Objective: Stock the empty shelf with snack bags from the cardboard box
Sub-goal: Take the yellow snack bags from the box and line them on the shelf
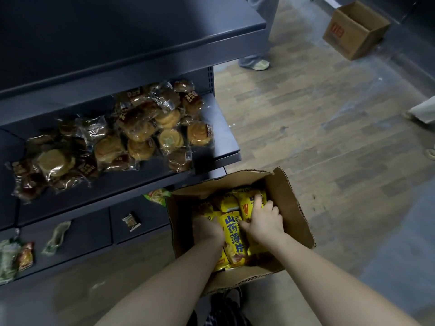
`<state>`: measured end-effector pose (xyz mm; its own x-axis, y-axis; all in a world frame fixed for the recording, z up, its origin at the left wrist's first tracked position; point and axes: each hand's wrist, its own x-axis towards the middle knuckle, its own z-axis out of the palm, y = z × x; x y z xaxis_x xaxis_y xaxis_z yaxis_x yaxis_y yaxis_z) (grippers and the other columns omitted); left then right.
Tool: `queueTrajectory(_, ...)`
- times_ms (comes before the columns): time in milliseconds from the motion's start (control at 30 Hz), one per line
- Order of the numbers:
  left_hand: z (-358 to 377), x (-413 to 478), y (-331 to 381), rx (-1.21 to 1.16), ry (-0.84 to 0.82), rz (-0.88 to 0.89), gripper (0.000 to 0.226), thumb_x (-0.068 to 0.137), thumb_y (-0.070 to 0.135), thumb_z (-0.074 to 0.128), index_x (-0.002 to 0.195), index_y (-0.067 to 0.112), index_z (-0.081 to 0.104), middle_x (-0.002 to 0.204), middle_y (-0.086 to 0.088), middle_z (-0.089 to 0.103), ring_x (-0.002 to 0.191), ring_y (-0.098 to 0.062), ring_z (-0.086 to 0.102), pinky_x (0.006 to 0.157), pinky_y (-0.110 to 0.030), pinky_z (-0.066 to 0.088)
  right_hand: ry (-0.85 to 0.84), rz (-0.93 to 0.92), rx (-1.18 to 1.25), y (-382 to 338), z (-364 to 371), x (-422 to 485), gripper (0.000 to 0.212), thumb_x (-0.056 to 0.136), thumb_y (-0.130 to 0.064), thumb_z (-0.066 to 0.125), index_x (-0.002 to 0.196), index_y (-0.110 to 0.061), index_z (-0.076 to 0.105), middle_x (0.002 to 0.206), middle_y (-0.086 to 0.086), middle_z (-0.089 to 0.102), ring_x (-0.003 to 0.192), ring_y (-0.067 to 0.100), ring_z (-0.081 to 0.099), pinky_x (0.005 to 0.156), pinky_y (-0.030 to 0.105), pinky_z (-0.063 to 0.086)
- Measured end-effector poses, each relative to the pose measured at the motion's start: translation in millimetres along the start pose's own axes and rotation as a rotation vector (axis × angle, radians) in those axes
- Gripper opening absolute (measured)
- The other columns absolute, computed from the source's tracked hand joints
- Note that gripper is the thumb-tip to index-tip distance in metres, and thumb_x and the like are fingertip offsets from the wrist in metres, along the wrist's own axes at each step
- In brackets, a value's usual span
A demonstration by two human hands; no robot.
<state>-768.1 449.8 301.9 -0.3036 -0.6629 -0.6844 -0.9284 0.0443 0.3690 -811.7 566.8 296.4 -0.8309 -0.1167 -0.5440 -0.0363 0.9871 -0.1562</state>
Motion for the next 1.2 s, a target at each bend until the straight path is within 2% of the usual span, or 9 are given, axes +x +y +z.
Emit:
queueTrajectory(300,-8.2,-0.1,-1.9,-0.143,-0.043,-0.044,0.049,0.093,0.018,0.055,0.135,-0.002,0.041,0.139,-0.02,0.046,0.128,-0.033,0.046,0.101,-0.035,0.038,-0.03,-0.01,0.165,3.7,-4.0,-2.5,0.082,0.084,-0.035,0.064,0.147,-0.019,0.013,0.139,0.017,0.032,0.126,0.037,0.038,0.1,0.047,0.041)
queueTrajectory(533,-30.1,-25.4,-10.1,-0.065,-0.026,0.21,0.058,0.093,0.022,0.053,0.141,0.003,0.027,0.139,-0.021,0.043,0.128,-0.034,0.043,0.102,-0.034,0.034,-0.116,-0.018,0.521,2.7,-20.0,-10.4,0.094,0.081,-0.025,0.071,0.15,-0.017,0.008,0.141,0.015,0.04,0.123,0.032,0.049,0.099,0.039,0.045)
queueTrajectory(667,-59.3,-45.7,-6.9,-0.09,-0.037,0.414,0.06,0.086,0.023,0.061,0.135,0.01,0.029,0.128,-0.017,0.055,0.117,-0.036,0.053,0.092,-0.037,0.044,-0.164,0.108,0.938,4.0,-42.4,-22.5,0.073,0.076,-0.009,0.07,0.139,-0.012,0.032,0.112,0.011,0.058,0.095,0.028,0.06,0.07,0.034,0.052)
queueTrajectory(767,-87.7,-62.3,3.4,-0.234,-0.114,0.504,0.071,0.088,0.024,0.061,0.144,0.014,0.02,0.128,-0.005,0.051,0.122,-0.027,0.051,0.09,-0.027,0.039,-0.319,0.091,1.162,14.5,-69.0,-41.4,0.07,0.061,-0.017,0.074,0.126,-0.009,0.05,0.093,0.013,0.065,0.074,0.025,0.062,0.058,0.033,0.049)
queueTrajectory(833,-106.6,-76.1,14.5,-0.402,-0.188,0.565,0.067,0.089,0.023,0.062,0.143,0.018,0.021,0.125,0.004,0.043,0.123,-0.021,0.046,0.09,-0.023,0.034,-0.449,0.033,1.274,18.1,-89.6,-57.4,0.067,0.058,-0.014,0.074,0.122,-0.01,0.056,0.103,0.019,0.069,0.085,0.033,0.066,0.076,0.048,0.057)
queueTrajectory(900,-126.0,-88.2,27.3,-0.557,-0.263,0.621,0.069,0.089,0.025,0.063,0.143,0.023,0.02,0.129,0.008,0.038,0.123,-0.015,0.042,0.095,-0.025,0.033,-0.532,-0.078,1.346,13.7,-113.2,-74.2,0.054,0.068,-0.016,0.073,0.12,-0.012,0.062,0.116,0.021,0.067,0.098,0.036,0.065,0.094,0.054,0.048)
queueTrajectory(1033,-152.9,-98.8,67.9,-0.698,-0.461,0.573,0.091,0.063,0.064,0.072,0.14,0.045,0.026,0.138,0.012,0.046,0.121,-0.015,0.051,0.105,-0.042,0.04,-0.492,-0.109,1.395,-14.4,-164.0,-95.7,0.062,0.072,-0.055,0.069,0.118,-0.013,0.068,0.126,0.019,0.062,0.108,0.032,0.061,0.106,0.049,0.04)
queueTrajectory(1100,-156.6,-92.5,90.8,-0.724,-0.523,0.543,0.092,0.055,0.08,0.067,0.136,0.044,0.038,0.138,0.008,0.051,0.121,-0.017,0.055,0.104,-0.045,0.042,-0.495,-0.179,1.427,-38.8,-192.4,-111.5,0.059,0.075,-0.059,0.055,0.106,-0.014,0.074,0.116,0.016,0.068,0.102,0.03,0.067,0.098,0.047,0.048)
queueTrajectory(1200,-195.5,-134.9,122.3,-0.71,-0.462,0.708,0.082,0.068,0.082,0.052,0.138,0.04,0.038,0.14,0.016,0.045,0.129,-0.009,0.043,0.114,-0.038,0.029,-0.502,-0.292,1.467,-74.3,-224.1,-131.4,0.064,0.081,-0.069,0.045,0.106,-0.019,0.074,0.115,0.013,0.069,0.107,0.028,0.065,0.095,0.047,0.049)
